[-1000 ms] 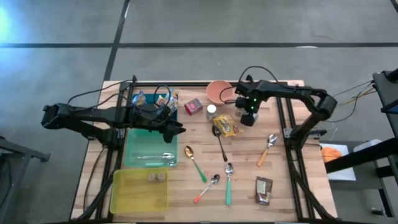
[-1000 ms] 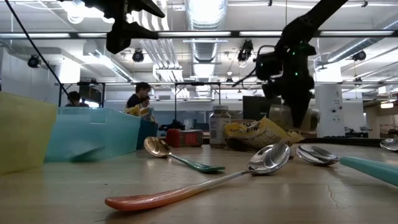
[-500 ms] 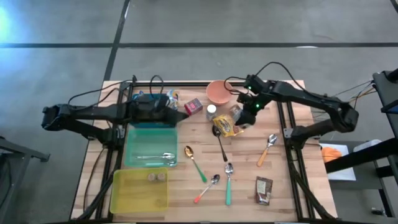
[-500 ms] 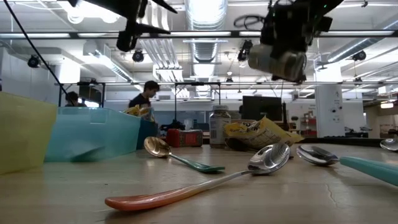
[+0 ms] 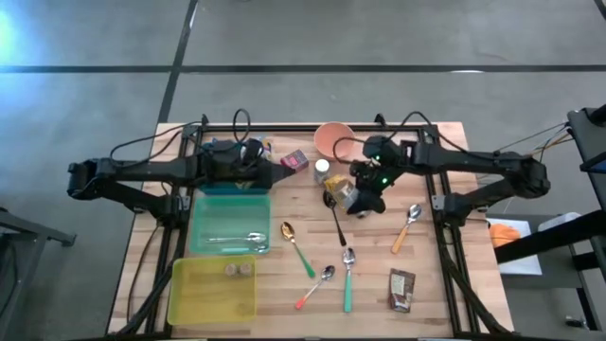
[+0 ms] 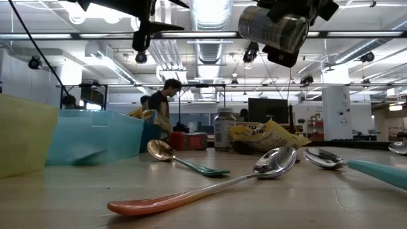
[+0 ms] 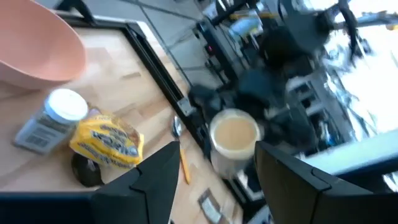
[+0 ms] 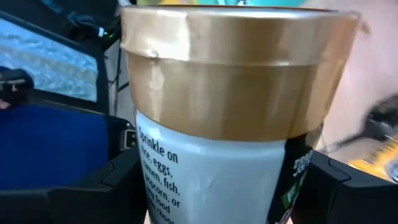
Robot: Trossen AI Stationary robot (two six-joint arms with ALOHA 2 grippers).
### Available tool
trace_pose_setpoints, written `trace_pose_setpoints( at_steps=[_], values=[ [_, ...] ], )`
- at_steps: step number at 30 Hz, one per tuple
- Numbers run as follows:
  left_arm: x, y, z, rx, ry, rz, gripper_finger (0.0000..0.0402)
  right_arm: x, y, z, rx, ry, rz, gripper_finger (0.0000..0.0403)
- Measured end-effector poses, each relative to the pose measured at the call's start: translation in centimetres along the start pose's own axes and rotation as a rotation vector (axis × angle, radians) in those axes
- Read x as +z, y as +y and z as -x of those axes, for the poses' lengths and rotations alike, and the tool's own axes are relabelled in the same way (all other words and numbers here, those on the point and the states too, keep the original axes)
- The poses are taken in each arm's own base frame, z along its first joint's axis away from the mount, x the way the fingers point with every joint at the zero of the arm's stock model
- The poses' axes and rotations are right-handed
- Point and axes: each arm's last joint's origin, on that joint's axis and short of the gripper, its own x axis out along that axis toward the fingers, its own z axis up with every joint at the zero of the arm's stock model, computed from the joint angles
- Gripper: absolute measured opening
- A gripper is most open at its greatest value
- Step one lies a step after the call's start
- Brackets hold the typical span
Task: Pick & Place Food Item
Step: Put the golden seasoning bottle into the yellow bin
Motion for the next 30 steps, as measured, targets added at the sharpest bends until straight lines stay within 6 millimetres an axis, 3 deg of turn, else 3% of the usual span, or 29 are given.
trace_pose_setpoints(
  at_steps=[7, 14, 24, 30],
  values=[
    [-0.3, 0.6, 0.0, 0.059, 0.029, 0.119, 0.0214, -0.2, 0.7, -2.5, 0.004, 0.029, -0.003, 0.0270],
    [-0.8, 1.0, 0.0, 0.090, 0.094, 0.129, 0.0228, -0.2, 1.5, -4.7, 0.044, 0.045, 0.014, 0.0270],
    [-1.1, 0.9, 0.1, 0.047, 0.180, 0.091, 0.0389, 0.1, 2.5, -6.1, 0.086, 0.038, 0.047, 0.0270],
    [-1.1, 0.9, 0.1, 0.037, 0.197, 0.091, 0.0353, 1.4, 3.3, -6.1, 0.106, 0.009, 0.070, 0.0270]
  ],
)
